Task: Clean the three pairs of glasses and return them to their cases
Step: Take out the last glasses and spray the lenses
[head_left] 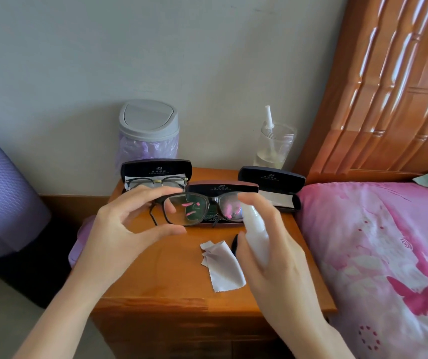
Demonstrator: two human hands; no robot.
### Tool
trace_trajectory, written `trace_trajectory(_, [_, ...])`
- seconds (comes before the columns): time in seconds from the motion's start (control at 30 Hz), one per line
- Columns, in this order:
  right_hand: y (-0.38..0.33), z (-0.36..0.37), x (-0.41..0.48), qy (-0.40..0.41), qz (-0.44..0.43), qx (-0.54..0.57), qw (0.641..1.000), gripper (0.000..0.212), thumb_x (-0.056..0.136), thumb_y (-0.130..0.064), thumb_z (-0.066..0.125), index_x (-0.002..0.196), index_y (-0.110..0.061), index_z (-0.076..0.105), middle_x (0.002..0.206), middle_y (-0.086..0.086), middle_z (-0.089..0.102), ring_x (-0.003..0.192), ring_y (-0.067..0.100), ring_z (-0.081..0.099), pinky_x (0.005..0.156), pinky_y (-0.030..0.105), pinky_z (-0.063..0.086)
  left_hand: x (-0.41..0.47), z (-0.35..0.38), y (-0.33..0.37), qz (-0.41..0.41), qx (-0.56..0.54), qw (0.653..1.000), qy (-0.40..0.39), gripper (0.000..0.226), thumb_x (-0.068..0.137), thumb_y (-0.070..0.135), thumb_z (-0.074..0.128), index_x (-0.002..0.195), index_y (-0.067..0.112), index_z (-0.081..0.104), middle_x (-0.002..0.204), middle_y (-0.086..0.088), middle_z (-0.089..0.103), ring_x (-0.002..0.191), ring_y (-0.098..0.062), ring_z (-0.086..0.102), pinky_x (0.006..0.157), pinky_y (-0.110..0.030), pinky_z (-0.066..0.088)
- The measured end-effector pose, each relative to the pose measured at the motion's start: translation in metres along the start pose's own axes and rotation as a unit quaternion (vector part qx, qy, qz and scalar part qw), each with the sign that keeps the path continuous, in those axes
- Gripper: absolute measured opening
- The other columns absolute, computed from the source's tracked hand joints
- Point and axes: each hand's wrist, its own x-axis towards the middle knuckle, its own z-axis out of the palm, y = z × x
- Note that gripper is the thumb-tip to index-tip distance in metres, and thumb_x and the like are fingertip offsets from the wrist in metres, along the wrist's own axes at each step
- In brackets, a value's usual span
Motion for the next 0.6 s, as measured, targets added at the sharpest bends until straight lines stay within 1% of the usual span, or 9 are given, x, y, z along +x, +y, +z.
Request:
trace_trajectory(0.13, [-0.017,0.014,0.007,-0.022,-0.046,-0.051,0.997,0.052,0.088,-0.02,0.044,0.13,-0.047,0.026,0.088,-0.01,0.056,0.067,0.012,0.054,0.06,0.021,0.045,0.0,0.001,-0.002,-0.005,-0.009,1.0,0.006,0.051,0.062,0.031,0.083,0.111,0.03,0.067,0.084,0.01,0.065,0.091,-0.012,0.062,0.096,-0.025,0.048])
trace_trajectory(0.2, [-0.02,0.019,0.01,-0.012,-0.058,-0.084,0.995,0.047,0.087,-0.024,0.038,0.129,-0.042,0.027,0.084,-0.008,0.054,0.065,0.013,0.054,0.049,0.025,0.042,0.0,0.0,0.0,-0.005,-0.003,1.0,0.007,0.051,0.062,0.03,0.081,0.111,0.029,0.067,0.085,0.01,0.065,0.093,-0.012,0.062,0.096,-0.025,0.048])
trace_trajectory(0.23, [-0.021,0.019,0.011,-0.006,-0.059,-0.101,0.993,0.046,0.087,-0.023,0.038,0.129,-0.04,0.03,0.08,-0.009,0.053,0.062,0.013,0.053,0.043,0.023,0.036,0.0,0.0,0.0,-0.003,0.002,1.0,0.005,0.051,0.063,0.033,0.082,0.111,0.03,0.067,0.086,0.009,0.065,0.093,-0.013,0.062,0.096,-0.025,0.048])
trace_trajectory(0.27, [-0.021,0.019,0.012,0.0,-0.057,-0.107,0.993,0.046,0.086,-0.02,0.041,0.128,-0.037,0.032,0.076,-0.01,0.052,0.06,0.012,0.052,0.042,0.022,0.033,0.0,0.0,-0.001,0.0,0.007,1.0,0.004,0.05,0.064,0.036,0.082,0.112,0.031,0.066,0.087,0.008,0.066,0.094,-0.014,0.063,0.096,-0.026,0.048])
trace_trajectory(0.33, [-0.021,0.017,0.012,0.004,-0.049,-0.102,0.994,0.05,0.084,-0.013,0.049,0.126,-0.036,0.034,0.074,-0.01,0.05,0.059,0.012,0.05,0.045,0.021,0.035,0.0,-0.001,-0.001,0.001,0.011,1.0,0.002,0.05,0.064,0.04,0.077,0.112,0.034,0.066,0.088,0.008,0.066,0.094,-0.015,0.063,0.095,-0.029,0.048])
trace_trajectory(0.4, [-0.019,0.017,0.011,0.006,-0.049,-0.102,0.994,0.054,0.084,-0.012,0.05,0.129,-0.037,0.033,0.079,-0.009,0.054,0.059,0.012,0.051,0.044,0.019,0.037,0.0,0.0,-0.001,0.003,0.015,1.0,0.0,0.049,0.064,0.041,0.076,0.111,0.034,0.066,0.089,0.008,0.066,0.095,-0.014,0.063,0.095,-0.03,0.048])
trace_trajectory(0.47, [-0.016,0.018,0.01,0.002,-0.041,-0.082,0.996,0.056,0.086,-0.014,0.048,0.132,-0.04,0.03,0.088,-0.006,0.057,0.057,0.013,0.051,0.054,0.026,0.044,0.0,0.0,0.0,0.007,0.021,1.0,-0.002,0.049,0.064,0.041,0.076,0.112,0.032,0.066,0.088,0.009,0.065,0.095,-0.014,0.062,0.096,-0.031,0.048])
trace_trajectory(0.5, [-0.014,0.018,0.009,0.002,-0.039,-0.076,0.996,0.057,0.087,-0.014,0.048,0.133,-0.041,0.03,0.088,-0.006,0.057,0.056,0.014,0.05,0.057,0.026,0.044,-0.001,0.0,0.001,0.009,0.022,1.0,-0.002,0.049,0.065,0.041,0.076,0.112,0.031,0.066,0.088,0.009,0.065,0.095,-0.014,0.062,0.096,-0.031,0.048])
trace_trajectory(0.6, [-0.012,0.016,0.007,-0.005,-0.034,-0.059,0.998,0.057,0.086,-0.014,0.048,0.132,-0.043,0.031,0.084,-0.009,0.054,0.058,0.014,0.05,0.055,0.022,0.042,0.0,0.0,0.001,0.013,0.023,1.0,-0.003,0.05,0.066,0.042,0.075,0.113,0.03,0.066,0.088,0.008,0.065,0.095,-0.016,0.062,0.096,-0.034,0.048])
